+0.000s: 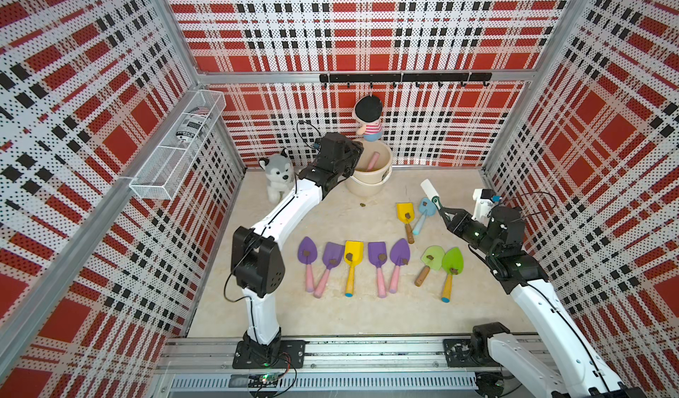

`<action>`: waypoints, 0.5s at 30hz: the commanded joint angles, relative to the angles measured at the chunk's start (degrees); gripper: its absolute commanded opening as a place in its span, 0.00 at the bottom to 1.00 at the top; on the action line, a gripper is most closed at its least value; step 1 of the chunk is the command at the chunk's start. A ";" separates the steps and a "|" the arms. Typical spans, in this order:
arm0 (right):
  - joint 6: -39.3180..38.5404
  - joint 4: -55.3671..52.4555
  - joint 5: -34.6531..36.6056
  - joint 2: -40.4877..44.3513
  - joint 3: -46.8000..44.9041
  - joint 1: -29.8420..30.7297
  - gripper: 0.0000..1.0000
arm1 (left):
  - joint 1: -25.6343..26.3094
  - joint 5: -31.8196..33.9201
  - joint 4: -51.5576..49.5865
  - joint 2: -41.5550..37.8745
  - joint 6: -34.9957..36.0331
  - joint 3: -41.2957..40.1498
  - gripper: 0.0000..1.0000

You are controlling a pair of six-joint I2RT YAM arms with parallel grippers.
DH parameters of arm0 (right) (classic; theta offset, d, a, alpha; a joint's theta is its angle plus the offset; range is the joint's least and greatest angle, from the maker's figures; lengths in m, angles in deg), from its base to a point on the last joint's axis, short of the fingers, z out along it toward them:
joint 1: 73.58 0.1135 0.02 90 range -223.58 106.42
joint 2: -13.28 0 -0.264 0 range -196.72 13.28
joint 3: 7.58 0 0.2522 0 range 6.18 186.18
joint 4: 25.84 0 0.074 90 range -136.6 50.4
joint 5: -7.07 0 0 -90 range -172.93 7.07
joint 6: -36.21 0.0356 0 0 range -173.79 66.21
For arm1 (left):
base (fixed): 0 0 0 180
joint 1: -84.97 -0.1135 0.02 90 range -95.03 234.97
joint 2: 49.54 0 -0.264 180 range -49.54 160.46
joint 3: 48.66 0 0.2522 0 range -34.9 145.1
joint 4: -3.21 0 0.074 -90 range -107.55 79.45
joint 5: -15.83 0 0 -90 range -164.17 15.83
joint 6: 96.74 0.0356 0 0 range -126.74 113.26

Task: Brush the soil off the hand trowel and place it into the bucket
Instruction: Pick up the hand trowel from the center of the board.

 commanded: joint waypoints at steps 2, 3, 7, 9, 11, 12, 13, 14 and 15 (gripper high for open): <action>-0.62 2.71 -2.57 -0.58 1.66 -0.09 0.00 | 4.41 13.64 -5.73 -10.18 14.38 -9.05 0.64; -0.78 2.73 -3.00 -0.77 1.83 -0.10 0.00 | 5.14 15.36 -6.39 -12.34 16.07 -11.27 0.63; -2.39 3.51 -7.46 -1.22 2.42 -0.05 0.00 | 7.63 21.66 -11.75 -21.72 24.02 -19.92 0.62; -3.40 4.53 -11.33 -1.76 2.88 -0.05 0.00 | 8.53 23.20 -14.85 -26.31 27.29 -24.05 0.62; -3.89 5.42 -15.73 -2.57 3.40 -0.01 0.00 | 8.88 23.89 -18.53 -31.21 28.94 -29.43 0.63; -4.10 5.56 -17.27 -2.92 3.64 -0.01 0.00 | 8.83 24.34 -20.17 -33.15 28.90 -31.66 0.63; -4.27 5.63 -18.72 -3.28 4.01 0.01 0.00 | 8.82 24.68 -21.98 -35.30 28.90 -34.35 0.63; -4.38 5.74 -19.76 -3.48 4.12 0.08 0.00 | 8.88 25.16 -23.57 -37.58 28.37 -36.98 0.63; -4.46 5.78 -20.42 -3.64 4.29 0.15 0.00 | 8.92 25.23 -24.61 -39.23 27.48 -39.17 0.63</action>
